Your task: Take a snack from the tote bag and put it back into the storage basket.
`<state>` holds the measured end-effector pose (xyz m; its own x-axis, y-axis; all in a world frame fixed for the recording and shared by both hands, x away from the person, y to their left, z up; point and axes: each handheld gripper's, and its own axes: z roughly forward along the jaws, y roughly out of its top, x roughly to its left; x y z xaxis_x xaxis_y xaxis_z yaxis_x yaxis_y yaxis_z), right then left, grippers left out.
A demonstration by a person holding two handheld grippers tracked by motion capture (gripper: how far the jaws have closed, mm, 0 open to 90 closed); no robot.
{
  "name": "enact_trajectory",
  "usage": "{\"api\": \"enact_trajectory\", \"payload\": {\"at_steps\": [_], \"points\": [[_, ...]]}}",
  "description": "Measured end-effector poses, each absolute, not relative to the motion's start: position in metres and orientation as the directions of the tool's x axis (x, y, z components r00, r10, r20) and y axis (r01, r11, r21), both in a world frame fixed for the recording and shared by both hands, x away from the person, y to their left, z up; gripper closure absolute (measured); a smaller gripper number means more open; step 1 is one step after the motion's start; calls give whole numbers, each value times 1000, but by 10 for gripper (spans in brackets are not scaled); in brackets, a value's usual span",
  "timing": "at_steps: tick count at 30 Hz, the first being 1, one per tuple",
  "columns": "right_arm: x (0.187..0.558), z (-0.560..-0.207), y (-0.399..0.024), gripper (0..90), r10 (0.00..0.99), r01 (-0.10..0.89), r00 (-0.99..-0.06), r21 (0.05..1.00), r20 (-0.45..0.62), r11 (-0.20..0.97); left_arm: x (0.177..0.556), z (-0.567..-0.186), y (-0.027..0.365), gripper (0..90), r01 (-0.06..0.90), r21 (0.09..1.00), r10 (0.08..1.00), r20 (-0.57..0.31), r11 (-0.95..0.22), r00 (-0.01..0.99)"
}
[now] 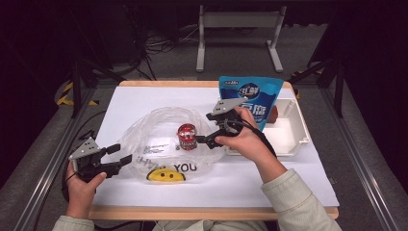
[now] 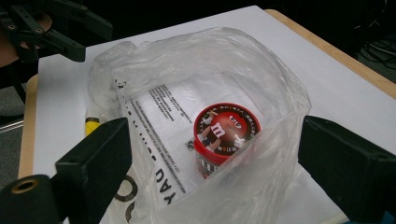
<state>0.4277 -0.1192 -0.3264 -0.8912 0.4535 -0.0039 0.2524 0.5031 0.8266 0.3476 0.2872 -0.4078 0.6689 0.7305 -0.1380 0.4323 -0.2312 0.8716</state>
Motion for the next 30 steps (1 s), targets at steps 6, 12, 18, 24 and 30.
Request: {"api": "enact_trajectory", "payload": {"at_steps": [6, 12, 18, 24, 30], "points": [[435, -333, -109, 101, 443, 245, -897, 824, -8, 511, 348, -408, 288, 322, 434, 871, 731, -139, -231, 668], [440, -340, -97, 97, 437, 247, -899, 821, -3, 514, 348, -408, 288, 322, 431, 872, 730, -136, -233, 670], [445, -349, -86, 91, 425, 245, -905, 813, -2, 528, 348, -408, 288, 322, 432, 873, 730, -140, -228, 669], [451, -361, -76, 77, 418, 247, -909, 808, 2, 534, 348, -408, 288, 322, 430, 873, 729, -137, -231, 671], [457, -369, -69, 73, 414, 245, -910, 797, -7, 552, 348, -408, 288, 322, 430, 872, 729, -135, -234, 671]]}}
